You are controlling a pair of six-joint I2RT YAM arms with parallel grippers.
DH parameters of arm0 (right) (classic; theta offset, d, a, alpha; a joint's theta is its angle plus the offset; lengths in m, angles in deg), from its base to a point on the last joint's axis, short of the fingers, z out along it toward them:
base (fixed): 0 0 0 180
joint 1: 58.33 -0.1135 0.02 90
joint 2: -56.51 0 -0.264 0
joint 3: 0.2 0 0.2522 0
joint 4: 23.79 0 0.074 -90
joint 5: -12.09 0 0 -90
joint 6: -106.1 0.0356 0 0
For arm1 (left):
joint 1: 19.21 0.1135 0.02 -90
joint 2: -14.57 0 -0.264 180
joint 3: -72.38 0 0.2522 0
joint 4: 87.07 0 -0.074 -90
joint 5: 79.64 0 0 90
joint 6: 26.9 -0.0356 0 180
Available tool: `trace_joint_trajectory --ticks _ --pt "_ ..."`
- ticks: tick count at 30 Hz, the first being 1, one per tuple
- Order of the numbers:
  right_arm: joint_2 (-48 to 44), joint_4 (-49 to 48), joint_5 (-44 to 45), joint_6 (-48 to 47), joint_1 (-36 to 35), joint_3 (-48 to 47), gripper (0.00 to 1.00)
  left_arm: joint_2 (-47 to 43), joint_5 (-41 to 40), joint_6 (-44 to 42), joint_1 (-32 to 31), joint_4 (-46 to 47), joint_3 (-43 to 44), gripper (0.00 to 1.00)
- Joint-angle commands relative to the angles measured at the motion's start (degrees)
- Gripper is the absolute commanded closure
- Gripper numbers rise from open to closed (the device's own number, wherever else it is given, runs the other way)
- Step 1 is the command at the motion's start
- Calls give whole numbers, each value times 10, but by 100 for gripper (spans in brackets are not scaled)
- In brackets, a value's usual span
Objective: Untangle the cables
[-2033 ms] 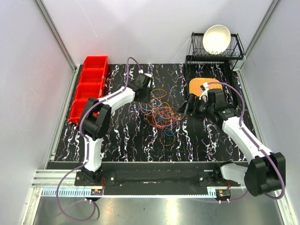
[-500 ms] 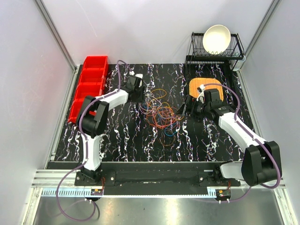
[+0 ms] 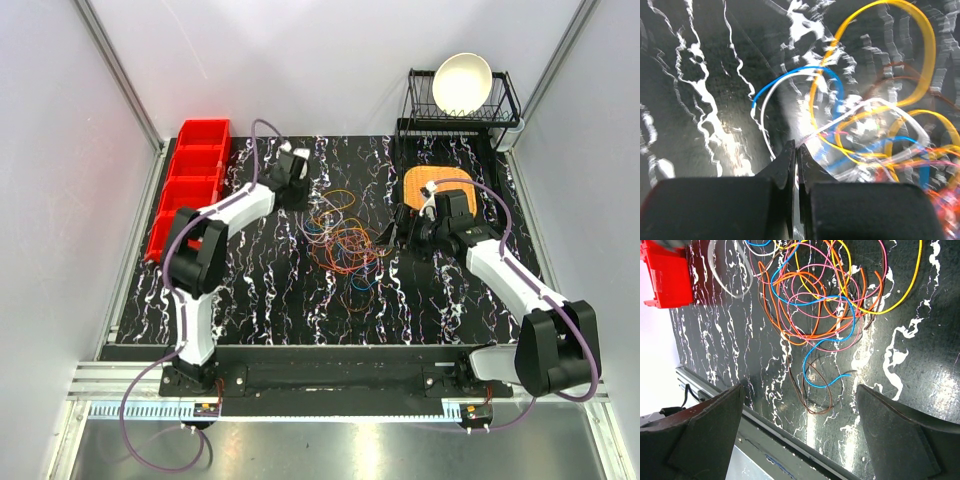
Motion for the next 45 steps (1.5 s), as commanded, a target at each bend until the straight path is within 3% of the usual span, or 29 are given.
trace_joint_trajectory --ticks 1,5,7,10,14,16,20,24,33,40,45 --pt "-31 -2 -11 7 -5 -31 2 -129 -39 -19 -18 -86 155 100" --pt "-65 -2 -22 21 -5 -50 3 -179 -54 -21 -30 -167 312 100" --pt "-77 -1 -24 23 -5 -54 2 -214 -74 -27 -32 -188 331 100" --pt "-97 2 -25 22 -5 -49 2 -271 -139 -40 -30 -186 302 100" --pt "-123 1 -15 30 -5 -21 2 -333 -176 -56 -21 -142 194 100" --pt "-130 -3 -3 44 -4 -2 2 -360 -146 -43 4 -116 139 100" --pt "-154 3 -1 76 -5 8 2 -367 -59 8 84 -130 110 100" --pt "-170 30 5 111 -5 -18 2 -366 -109 11 113 -147 101 100" --pt "-124 60 15 88 -5 -86 1 -244 -216 -19 144 -163 228 100" --pt "-35 64 -27 82 -5 -127 1 -108 -256 -49 162 -149 417 100" --pt "-23 67 -41 75 -5 -126 1 -10 -272 -74 170 -123 531 100"
